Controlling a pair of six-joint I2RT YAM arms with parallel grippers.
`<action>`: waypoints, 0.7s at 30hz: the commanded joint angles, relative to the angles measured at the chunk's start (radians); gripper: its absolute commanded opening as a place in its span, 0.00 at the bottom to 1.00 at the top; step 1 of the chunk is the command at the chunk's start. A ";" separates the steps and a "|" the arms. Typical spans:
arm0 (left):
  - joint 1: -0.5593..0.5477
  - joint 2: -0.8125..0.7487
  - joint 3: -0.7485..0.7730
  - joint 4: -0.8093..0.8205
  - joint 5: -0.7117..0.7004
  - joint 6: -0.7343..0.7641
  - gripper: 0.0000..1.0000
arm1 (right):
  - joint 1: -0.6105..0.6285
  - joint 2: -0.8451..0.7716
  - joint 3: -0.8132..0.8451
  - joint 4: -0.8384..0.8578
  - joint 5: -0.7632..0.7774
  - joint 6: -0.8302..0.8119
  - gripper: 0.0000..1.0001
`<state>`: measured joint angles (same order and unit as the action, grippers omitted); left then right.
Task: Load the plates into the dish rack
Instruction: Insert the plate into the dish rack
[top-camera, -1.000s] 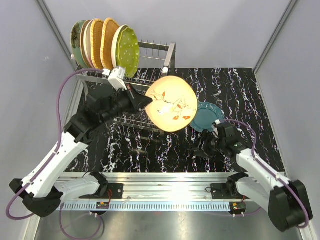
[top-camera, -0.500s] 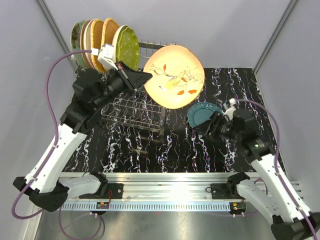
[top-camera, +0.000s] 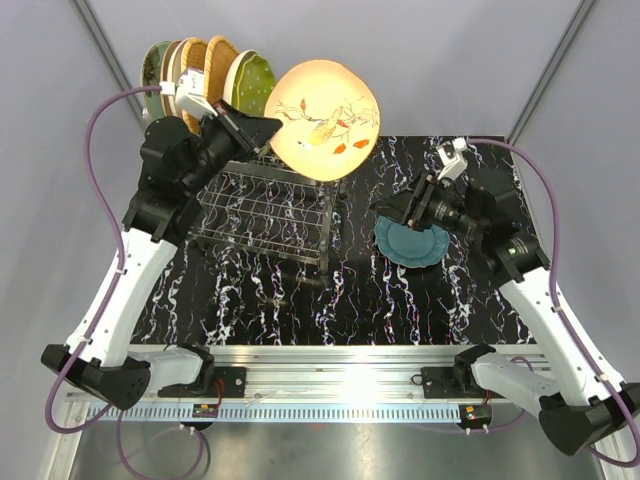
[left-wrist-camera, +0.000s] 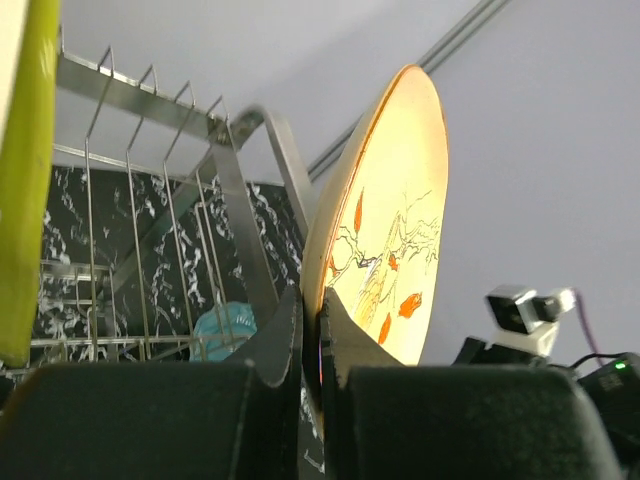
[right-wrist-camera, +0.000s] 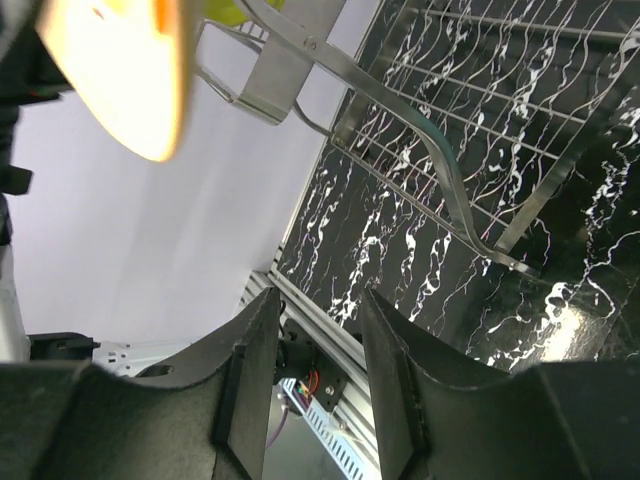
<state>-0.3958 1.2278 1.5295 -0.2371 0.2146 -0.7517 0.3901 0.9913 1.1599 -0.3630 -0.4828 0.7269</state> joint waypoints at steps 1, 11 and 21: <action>0.021 -0.019 0.118 0.312 0.051 -0.080 0.00 | 0.030 0.030 0.086 0.052 -0.011 -0.038 0.45; 0.037 -0.067 0.150 0.271 -0.092 0.100 0.00 | 0.041 0.177 0.216 0.050 -0.011 -0.072 0.44; 0.037 -0.067 0.202 0.240 -0.254 0.233 0.00 | 0.059 0.241 0.311 -0.010 -0.014 -0.127 0.47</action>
<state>-0.3626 1.2053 1.6169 -0.1967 0.0605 -0.5503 0.4389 1.2324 1.4490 -0.3828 -0.4839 0.6281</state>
